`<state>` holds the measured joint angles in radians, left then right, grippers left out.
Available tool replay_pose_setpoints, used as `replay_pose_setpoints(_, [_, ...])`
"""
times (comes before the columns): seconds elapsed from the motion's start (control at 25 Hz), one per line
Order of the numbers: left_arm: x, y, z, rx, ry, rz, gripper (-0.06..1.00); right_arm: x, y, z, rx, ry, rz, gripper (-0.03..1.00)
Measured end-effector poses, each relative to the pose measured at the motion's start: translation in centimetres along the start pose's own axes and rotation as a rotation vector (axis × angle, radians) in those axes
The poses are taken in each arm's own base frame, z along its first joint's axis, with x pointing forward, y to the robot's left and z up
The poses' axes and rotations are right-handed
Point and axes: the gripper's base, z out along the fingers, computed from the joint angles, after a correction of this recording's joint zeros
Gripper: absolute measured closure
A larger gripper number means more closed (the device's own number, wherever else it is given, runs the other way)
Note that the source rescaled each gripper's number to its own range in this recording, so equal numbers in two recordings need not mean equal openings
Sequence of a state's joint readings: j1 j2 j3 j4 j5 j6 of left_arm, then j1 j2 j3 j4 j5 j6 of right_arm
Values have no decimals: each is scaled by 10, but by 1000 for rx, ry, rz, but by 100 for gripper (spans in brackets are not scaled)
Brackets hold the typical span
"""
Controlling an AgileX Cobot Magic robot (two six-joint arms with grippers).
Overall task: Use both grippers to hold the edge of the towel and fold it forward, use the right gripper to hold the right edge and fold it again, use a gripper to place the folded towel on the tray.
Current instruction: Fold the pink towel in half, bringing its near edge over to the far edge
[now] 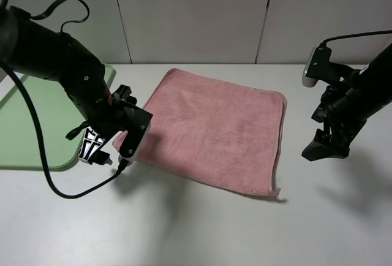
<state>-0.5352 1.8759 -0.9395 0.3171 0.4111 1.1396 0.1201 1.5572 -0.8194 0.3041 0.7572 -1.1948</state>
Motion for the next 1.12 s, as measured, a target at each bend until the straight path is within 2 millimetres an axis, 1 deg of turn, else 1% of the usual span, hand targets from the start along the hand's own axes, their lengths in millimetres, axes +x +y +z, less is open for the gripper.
replay_pose_setpoints(0.12, [-2, 0, 7, -2, -7, 51, -2, 0, -1, 1, 3, -5, 1, -3])
replay_pose_setpoints(0.4, [-5, -2, 21, 21, -13, 105, -1, -1, -1, 5, -11, -9, 9, -3])
replay_pose_setpoints(0.56, [-5, -1, 24, 30, -10, 110, -1, -6, 2, 6, -25, -28, -17, -3])
replay_pose_setpoints(0.64, [-5, -1, 26, 39, -7, 112, -1, -16, 11, 8, -40, -32, -65, -3])
replay_pose_setpoints(0.8, [-6, -1, 28, 48, -4, 116, -1, -43, 38, 15, -69, -42, -201, -3])
replay_pose_setpoints(0.92, [-6, -1, 28, 50, -3, 116, -1, -59, 54, 19, -53, -53, -261, -3])
replay_pose_setpoints(1.04, [-6, -1, 28, 49, -3, 116, -1, -65, 61, 28, -56, -40, -261, -3])
replay_pose_setpoints(1.12, [-6, -1, 28, 49, -3, 116, -1, -60, 65, 38, -76, -10, -245, -3])
